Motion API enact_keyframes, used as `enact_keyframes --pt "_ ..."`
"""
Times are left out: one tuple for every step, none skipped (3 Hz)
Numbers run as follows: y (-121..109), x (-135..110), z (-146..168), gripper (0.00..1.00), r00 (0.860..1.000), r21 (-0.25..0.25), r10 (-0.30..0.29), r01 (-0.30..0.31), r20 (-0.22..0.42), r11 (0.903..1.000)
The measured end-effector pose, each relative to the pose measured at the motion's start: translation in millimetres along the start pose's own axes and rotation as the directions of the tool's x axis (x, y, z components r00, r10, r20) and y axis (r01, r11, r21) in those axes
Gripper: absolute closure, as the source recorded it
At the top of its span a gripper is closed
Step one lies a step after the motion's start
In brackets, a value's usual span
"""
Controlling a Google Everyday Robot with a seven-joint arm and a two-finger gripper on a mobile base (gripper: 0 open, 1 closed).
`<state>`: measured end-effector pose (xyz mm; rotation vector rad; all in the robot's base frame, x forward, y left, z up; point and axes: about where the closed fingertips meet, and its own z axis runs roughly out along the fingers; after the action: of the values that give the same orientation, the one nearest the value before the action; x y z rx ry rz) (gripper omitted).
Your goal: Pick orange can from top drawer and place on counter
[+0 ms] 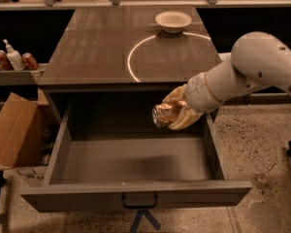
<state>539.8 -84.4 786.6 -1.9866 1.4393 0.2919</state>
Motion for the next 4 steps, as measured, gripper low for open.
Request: enact_keyframes --pt "-25.6 -16.5 -43.7 1.0 0.999 0.067 -0.051 0.052 -0.01 0.9964" --pt "-55.0 -22.5 -74.0 1.0 0.998 0.128 -0.057 0.056 -0.001 0.9901" --pt "-89.3 -18.1 -85.4 1.0 0.999 0.174 -0.025 0.019 0.031 0.9846" --pt "-122.1 -15.5 -86.7 1.0 0.997 0.2 0.003 -0.017 0.071 0.9796"
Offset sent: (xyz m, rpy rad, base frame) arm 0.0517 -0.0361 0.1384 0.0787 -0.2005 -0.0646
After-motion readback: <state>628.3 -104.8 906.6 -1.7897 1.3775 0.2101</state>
